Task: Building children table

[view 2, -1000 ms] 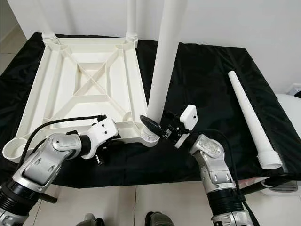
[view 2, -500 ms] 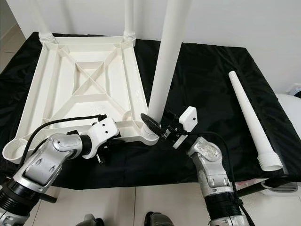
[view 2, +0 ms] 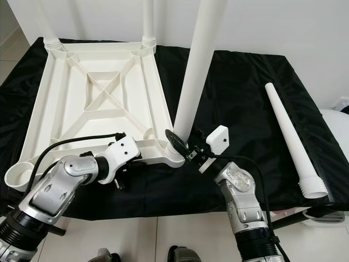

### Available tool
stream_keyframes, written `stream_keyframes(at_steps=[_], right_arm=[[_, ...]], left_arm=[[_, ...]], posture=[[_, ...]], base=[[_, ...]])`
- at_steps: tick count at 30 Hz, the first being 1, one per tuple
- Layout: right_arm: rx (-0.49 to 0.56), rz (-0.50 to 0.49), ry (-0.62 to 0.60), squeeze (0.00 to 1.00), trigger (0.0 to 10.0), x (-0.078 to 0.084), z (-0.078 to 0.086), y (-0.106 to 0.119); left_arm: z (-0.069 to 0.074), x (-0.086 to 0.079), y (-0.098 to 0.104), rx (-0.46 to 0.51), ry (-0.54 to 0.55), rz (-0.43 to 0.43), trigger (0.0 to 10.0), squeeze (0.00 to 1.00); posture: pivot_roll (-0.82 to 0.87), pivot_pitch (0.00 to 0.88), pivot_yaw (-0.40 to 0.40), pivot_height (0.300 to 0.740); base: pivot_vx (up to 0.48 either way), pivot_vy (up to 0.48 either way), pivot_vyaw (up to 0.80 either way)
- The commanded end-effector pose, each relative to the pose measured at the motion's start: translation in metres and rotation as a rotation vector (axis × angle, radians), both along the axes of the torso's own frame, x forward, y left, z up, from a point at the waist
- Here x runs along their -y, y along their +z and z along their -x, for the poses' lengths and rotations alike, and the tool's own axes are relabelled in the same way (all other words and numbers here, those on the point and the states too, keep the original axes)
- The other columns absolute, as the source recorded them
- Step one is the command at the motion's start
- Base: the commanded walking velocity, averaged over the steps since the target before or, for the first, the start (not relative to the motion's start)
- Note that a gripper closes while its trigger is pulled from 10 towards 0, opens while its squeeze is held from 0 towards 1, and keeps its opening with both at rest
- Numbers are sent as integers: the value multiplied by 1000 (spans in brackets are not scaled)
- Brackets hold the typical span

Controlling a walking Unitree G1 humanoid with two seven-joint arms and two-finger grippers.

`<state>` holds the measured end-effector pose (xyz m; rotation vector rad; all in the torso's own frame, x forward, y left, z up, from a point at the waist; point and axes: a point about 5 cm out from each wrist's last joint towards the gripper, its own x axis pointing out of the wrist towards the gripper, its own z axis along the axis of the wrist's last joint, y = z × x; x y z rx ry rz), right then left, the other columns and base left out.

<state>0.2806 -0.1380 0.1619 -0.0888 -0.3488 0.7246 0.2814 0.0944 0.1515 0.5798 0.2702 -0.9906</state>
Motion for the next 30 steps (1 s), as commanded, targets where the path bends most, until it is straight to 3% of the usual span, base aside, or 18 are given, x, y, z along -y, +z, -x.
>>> stream_keyframes(at_steps=[1, 30], right_arm=[[-254, 99, -186, 0, 10000, 30, 2, -52], [-205, 27, -367, 0, 10000, 21, 4, -48]], left_arm=[[6, 7, 19, 69, -57, 42, 10000, 0], [6, 12, 23, 62, -31, 78, 10000, 0]], posture=[[-49, 135, -19, 740], [-49, 141, -10, 740]], base=[[0, 0, 0], [0, 0, 0]])
